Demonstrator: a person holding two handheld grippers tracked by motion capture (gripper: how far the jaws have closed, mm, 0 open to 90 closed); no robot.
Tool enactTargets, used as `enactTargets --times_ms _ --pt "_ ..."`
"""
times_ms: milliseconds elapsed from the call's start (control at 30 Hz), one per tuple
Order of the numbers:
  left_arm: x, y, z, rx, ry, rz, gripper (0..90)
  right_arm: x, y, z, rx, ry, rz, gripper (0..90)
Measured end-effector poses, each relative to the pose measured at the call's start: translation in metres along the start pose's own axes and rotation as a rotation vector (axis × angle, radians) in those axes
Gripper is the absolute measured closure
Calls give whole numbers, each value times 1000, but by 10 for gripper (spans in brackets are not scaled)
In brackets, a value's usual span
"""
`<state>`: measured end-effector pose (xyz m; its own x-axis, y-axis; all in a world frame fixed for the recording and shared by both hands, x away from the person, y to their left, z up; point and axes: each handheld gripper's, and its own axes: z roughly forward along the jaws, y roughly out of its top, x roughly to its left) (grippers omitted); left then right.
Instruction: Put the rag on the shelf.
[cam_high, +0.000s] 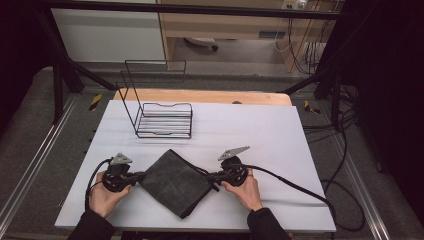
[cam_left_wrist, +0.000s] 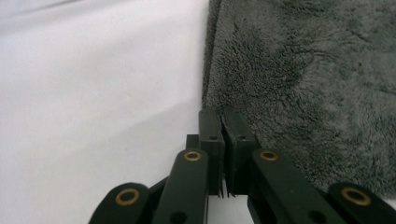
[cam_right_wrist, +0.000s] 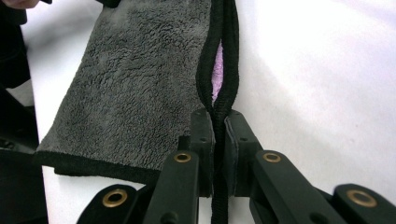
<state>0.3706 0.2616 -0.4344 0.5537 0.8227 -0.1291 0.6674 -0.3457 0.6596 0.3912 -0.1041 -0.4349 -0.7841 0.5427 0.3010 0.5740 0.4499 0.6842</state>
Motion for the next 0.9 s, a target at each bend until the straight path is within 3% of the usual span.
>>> enactTargets --times_ms 300,400,467,533,600,733,900 --pt "-2 24 17 -4 39 20 879 20 -14 -5 -22 -56 35 833" --pt "-5 22 13 -5 58 30 878 19 -15 -3 -34 -82 5 722" --pt "-3 16 7 -3 51 27 877 15 -11 -2 -80 -94 -20 627" --pt "1 10 2 -6 25 0 876 10 -2 -2 -154 -80 -27 569" --pt "3 6 0 -8 8 -10 875 5 12 2 -178 -91 -30 499" --pt "3 1 2 -7 7 -15 871 3 46 23 -181 -110 -77 454" --pt "2 -3 1 -20 19 3 868 -4 77 66 -121 -109 -96 424"
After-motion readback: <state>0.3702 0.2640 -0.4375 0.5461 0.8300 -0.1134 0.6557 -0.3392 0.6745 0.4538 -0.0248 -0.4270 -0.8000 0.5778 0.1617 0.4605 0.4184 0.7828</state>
